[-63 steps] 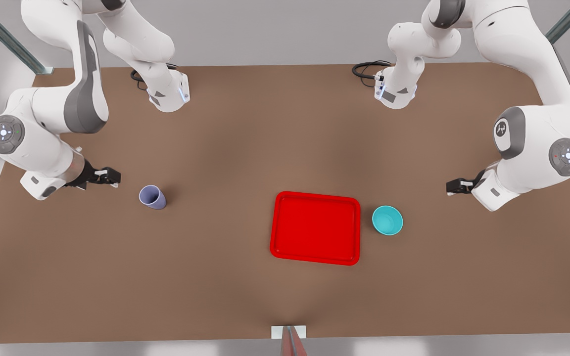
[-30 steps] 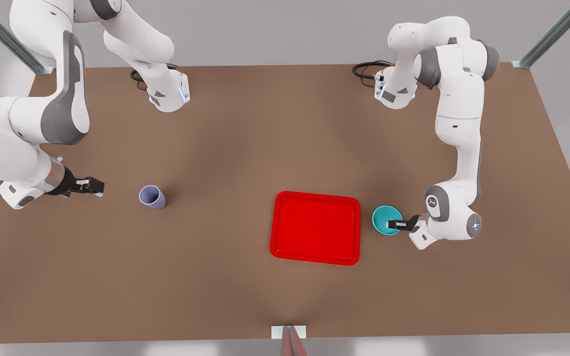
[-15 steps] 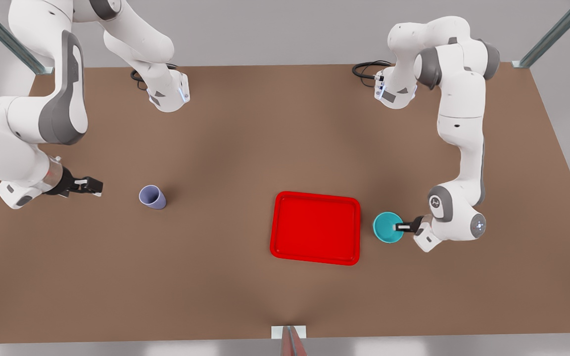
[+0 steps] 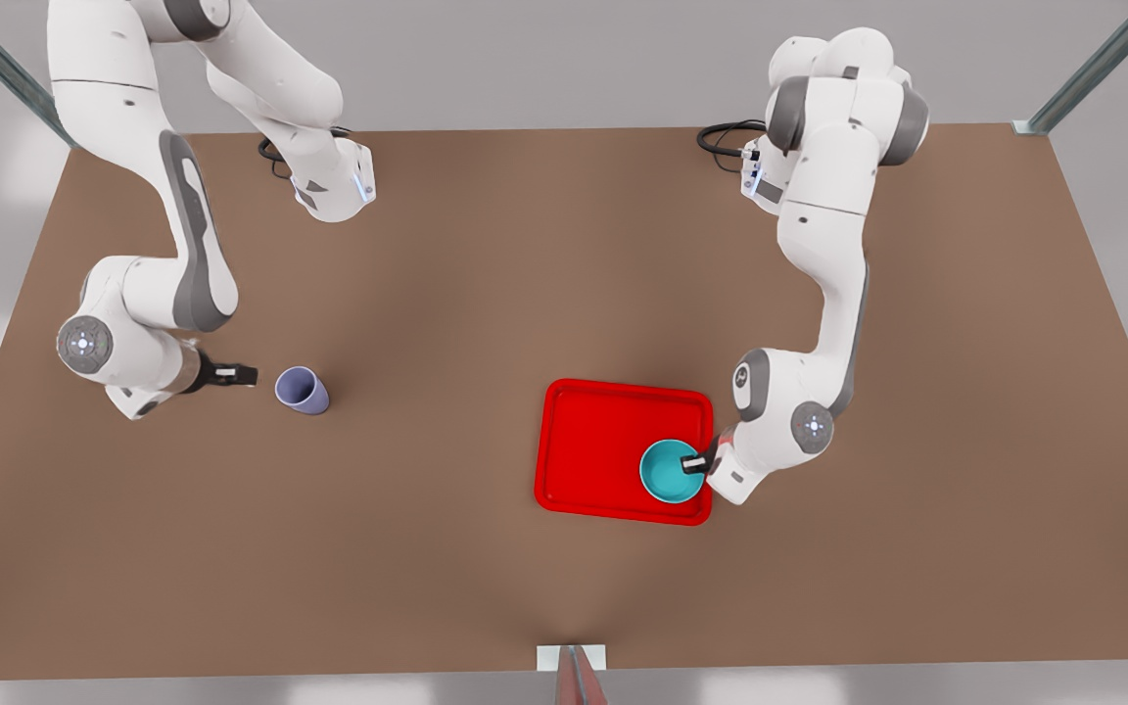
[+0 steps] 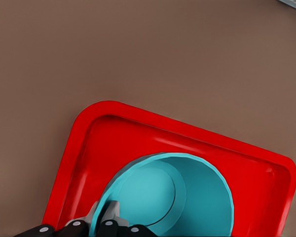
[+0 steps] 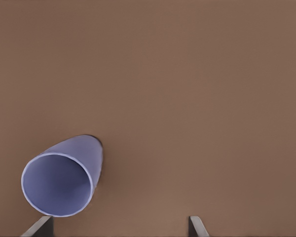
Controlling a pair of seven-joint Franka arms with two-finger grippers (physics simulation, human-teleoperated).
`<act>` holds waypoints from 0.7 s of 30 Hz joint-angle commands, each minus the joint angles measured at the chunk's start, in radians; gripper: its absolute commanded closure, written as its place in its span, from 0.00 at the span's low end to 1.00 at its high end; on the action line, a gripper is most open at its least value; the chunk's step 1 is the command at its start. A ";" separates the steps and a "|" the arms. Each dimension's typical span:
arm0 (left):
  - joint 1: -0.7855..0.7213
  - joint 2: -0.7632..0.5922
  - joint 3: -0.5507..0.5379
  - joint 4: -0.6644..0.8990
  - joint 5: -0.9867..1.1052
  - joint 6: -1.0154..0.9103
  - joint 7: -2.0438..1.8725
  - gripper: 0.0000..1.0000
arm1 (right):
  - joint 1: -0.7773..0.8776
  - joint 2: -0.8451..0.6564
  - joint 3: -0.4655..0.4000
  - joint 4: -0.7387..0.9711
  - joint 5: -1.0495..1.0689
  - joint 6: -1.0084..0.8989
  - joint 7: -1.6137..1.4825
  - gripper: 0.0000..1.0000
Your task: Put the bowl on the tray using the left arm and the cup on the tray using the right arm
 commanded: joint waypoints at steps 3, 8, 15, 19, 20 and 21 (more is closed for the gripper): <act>-0.004 0.020 -0.003 0.000 -0.135 0.000 0.006 0.79 | 0.007 0.000 0.000 -0.050 0.015 0.050 0.001 0.00; -0.013 0.040 -0.003 0.000 -0.137 0.000 0.004 0.79 | 0.069 0.036 0.002 0.038 0.037 0.024 0.024 0.00; -0.015 0.043 -0.003 0.000 -0.135 -0.002 0.004 0.00 | 0.067 0.083 0.002 0.042 0.040 0.036 0.025 0.00; -0.009 0.043 -0.002 0.018 -0.135 -0.003 0.007 0.00 | 0.066 0.109 0.002 0.041 0.072 0.035 0.025 0.00; 0.004 0.043 0.000 0.025 -0.134 -0.003 0.010 0.00 | 0.066 0.115 0.002 0.036 0.074 0.038 0.031 0.00; 0.007 0.043 0.004 0.026 -0.131 -0.003 0.012 0.00 | 0.064 0.115 0.002 0.032 0.074 0.041 0.042 0.00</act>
